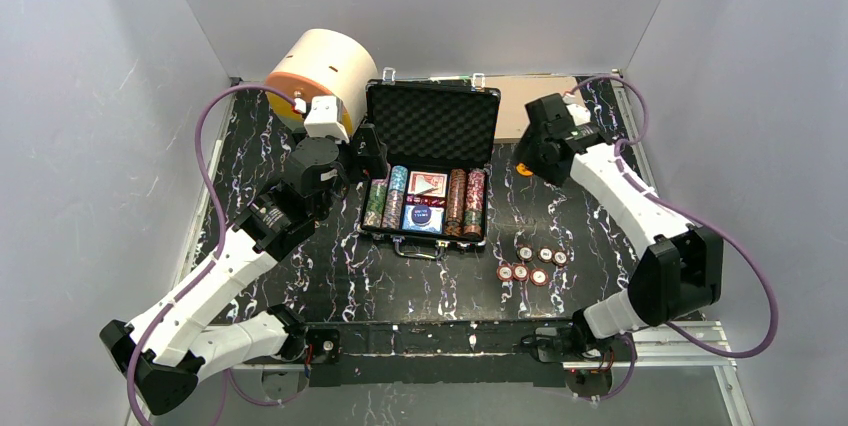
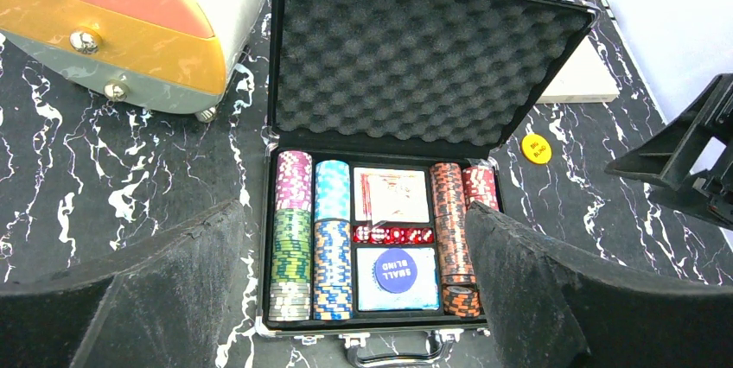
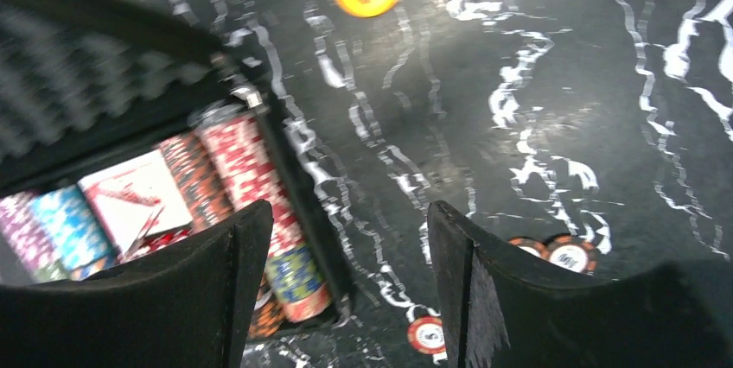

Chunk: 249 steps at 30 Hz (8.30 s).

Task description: Pack up texas hold em set

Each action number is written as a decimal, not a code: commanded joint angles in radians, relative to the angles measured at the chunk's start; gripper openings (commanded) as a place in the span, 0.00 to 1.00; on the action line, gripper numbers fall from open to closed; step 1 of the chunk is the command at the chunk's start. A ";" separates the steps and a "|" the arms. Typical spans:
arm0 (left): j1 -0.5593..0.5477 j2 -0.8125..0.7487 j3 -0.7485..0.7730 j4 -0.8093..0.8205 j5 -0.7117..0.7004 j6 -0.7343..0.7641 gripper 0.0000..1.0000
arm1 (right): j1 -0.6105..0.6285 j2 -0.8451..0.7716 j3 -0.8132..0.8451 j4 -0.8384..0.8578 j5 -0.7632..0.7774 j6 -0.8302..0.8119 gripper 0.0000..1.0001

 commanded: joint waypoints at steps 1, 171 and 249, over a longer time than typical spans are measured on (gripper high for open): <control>0.000 -0.026 0.020 -0.002 -0.016 -0.003 0.96 | -0.093 0.009 -0.050 0.045 -0.001 -0.012 0.75; -0.001 0.017 -0.019 0.059 0.031 -0.068 0.97 | 0.166 -0.235 -0.495 -0.267 -0.035 0.322 0.76; -0.001 -0.015 -0.005 0.036 0.067 -0.071 0.97 | 0.038 -0.234 -0.594 -0.099 -0.086 0.319 0.47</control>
